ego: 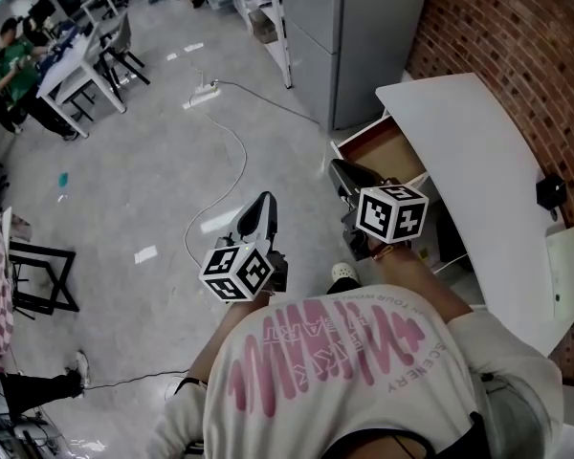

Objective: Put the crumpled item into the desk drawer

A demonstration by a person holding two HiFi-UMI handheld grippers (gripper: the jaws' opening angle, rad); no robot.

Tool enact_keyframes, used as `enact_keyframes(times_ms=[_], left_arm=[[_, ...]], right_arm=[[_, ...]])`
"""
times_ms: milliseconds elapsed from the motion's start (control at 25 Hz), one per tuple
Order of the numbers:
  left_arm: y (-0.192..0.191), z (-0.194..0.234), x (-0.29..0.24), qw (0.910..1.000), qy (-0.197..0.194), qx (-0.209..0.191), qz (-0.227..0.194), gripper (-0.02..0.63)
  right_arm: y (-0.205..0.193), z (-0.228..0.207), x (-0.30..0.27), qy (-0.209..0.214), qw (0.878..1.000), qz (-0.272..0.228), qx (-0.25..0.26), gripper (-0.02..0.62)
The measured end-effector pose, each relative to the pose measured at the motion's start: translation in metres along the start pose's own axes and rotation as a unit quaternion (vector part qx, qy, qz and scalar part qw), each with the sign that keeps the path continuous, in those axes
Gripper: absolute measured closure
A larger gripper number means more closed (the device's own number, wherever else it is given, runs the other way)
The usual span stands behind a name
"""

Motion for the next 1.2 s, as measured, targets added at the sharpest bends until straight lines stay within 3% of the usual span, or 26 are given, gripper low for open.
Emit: enact_keyframes(times_ms=[400, 1200], left_arm=[[-0.01, -0.019, 0.024, 0.9999, -0.016, -0.005, 0.004, 0.601], [-0.029, -0.033, 0.034, 0.9994, -0.03, -0.002, 0.02, 0.602]], right_arm=[[-0.023, 0.014, 0.032, -0.016, 1.0, 0.0, 0.025, 0.586], [-0.055, 0.018, 0.051, -0.024, 0.999, 0.019, 0.025, 0.586]])
Point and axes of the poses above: the fingertips, and each gripper's own axes: x backward along the fingers, z to its left, y out of its top, the point moved 4 cm from there along x, backward along the fingers, and after that the axes turned 5 degrees about -x, right-handed, at the moved point
